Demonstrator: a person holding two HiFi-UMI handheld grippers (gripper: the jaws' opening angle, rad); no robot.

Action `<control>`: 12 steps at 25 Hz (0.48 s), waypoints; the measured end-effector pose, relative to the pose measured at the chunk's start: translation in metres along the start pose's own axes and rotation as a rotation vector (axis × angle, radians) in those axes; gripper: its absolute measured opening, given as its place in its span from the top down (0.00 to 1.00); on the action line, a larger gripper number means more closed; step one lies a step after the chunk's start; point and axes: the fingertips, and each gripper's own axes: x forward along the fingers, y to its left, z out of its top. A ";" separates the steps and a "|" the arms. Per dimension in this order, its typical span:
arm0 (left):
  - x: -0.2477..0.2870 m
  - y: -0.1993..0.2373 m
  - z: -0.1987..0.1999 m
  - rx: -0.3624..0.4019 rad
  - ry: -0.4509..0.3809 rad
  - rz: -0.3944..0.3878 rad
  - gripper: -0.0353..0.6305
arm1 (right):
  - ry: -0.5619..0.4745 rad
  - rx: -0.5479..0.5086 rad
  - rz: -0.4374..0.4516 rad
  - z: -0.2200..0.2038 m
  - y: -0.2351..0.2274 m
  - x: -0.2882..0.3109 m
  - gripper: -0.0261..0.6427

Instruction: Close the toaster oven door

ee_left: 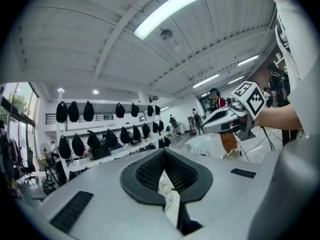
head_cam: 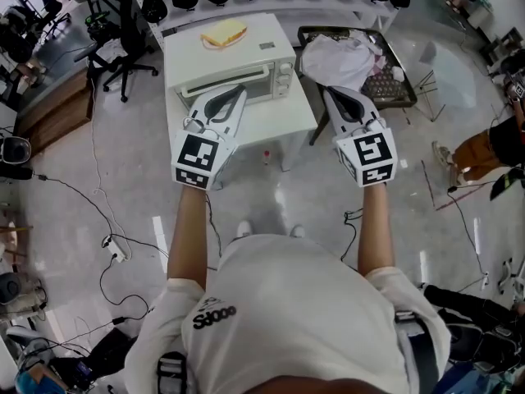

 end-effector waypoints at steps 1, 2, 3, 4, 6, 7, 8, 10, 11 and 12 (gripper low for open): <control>0.000 -0.001 -0.001 0.000 0.001 -0.003 0.92 | 0.001 0.000 -0.001 -0.001 0.000 0.000 0.95; -0.001 -0.001 -0.001 0.001 0.002 -0.006 0.92 | 0.001 0.001 -0.003 -0.001 0.000 0.000 0.95; -0.001 -0.002 -0.001 0.001 0.002 -0.008 0.92 | 0.002 0.001 -0.004 -0.002 0.000 0.000 0.95; -0.001 -0.002 -0.001 0.001 0.003 -0.010 0.92 | 0.002 0.002 -0.005 -0.002 0.001 -0.001 0.95; -0.004 -0.003 -0.002 -0.001 0.003 -0.011 0.92 | 0.001 0.004 -0.005 -0.002 0.002 -0.002 0.95; -0.005 -0.004 -0.002 -0.002 0.003 -0.011 0.92 | -0.002 0.005 -0.004 -0.001 0.003 -0.003 0.95; -0.007 -0.005 -0.003 -0.002 0.003 -0.011 0.92 | -0.006 0.008 -0.002 -0.001 0.005 -0.005 0.95; -0.010 -0.008 -0.004 -0.002 0.004 -0.010 0.92 | -0.013 0.011 0.004 -0.002 0.009 -0.007 0.95; -0.012 -0.010 -0.004 -0.002 0.004 -0.010 0.92 | -0.016 0.011 0.006 -0.002 0.010 -0.008 0.95; -0.013 -0.011 -0.005 -0.002 0.004 -0.011 0.92 | -0.018 0.009 0.008 -0.002 0.011 -0.008 0.95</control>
